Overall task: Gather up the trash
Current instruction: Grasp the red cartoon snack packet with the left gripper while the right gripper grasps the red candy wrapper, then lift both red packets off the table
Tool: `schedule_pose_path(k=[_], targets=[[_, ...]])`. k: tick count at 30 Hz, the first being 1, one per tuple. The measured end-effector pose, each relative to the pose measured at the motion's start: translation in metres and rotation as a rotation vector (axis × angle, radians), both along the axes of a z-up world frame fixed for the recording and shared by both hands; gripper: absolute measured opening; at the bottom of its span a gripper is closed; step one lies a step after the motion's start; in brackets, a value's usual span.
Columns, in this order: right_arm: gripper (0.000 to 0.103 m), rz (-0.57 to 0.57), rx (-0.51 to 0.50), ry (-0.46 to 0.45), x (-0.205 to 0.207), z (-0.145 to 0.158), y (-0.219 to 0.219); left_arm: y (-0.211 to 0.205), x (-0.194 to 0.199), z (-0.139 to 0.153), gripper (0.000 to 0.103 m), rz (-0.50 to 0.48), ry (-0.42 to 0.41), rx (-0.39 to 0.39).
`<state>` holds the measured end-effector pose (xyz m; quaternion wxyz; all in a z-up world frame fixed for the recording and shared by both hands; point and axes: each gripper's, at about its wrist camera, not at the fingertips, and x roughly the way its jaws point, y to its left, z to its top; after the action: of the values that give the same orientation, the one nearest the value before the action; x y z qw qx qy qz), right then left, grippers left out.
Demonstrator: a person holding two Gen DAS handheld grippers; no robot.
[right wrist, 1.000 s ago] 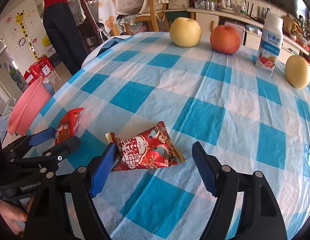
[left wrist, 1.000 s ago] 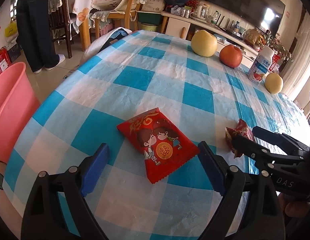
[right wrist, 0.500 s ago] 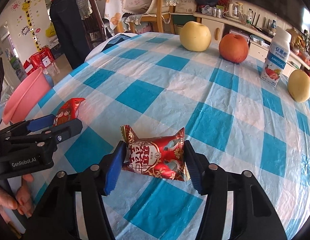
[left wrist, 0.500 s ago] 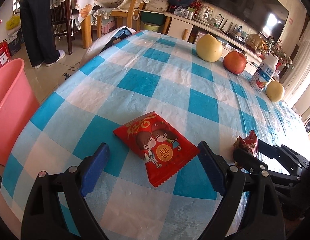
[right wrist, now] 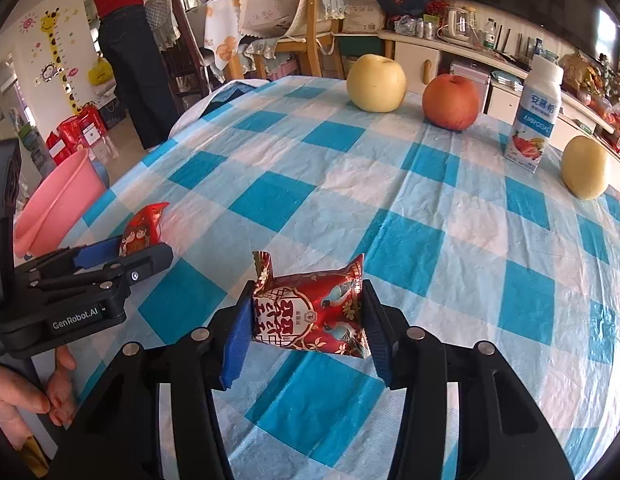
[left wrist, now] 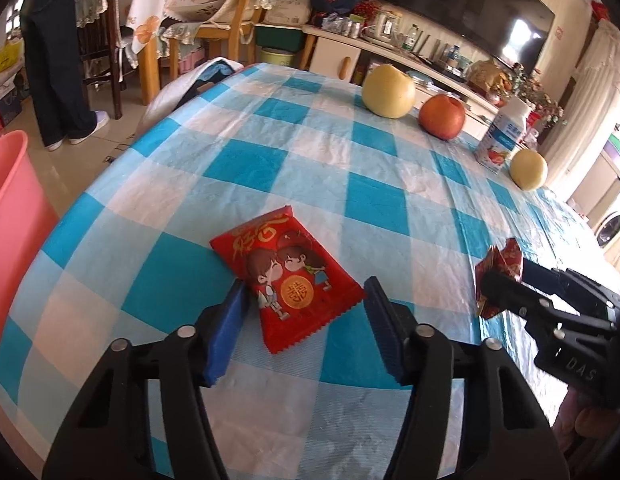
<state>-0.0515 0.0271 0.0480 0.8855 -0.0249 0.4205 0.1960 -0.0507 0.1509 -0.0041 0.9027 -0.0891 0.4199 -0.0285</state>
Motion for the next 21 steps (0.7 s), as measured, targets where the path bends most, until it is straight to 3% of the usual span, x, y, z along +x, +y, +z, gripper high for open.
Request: schedule_pose_path(k=[6, 21], targets=[[0.051, -0.025, 0.014, -0.012, -0.002, 0.008, -0.012, -0.013, -0.004, 0.001, 0.051, -0.077, -0.014, -0.026], [0.051, -0.056, 0.047, -0.034, -0.015, 0.025, -0.035, -0.036, -0.019, 0.012, 0.05, -0.178, -0.059, -0.043]])
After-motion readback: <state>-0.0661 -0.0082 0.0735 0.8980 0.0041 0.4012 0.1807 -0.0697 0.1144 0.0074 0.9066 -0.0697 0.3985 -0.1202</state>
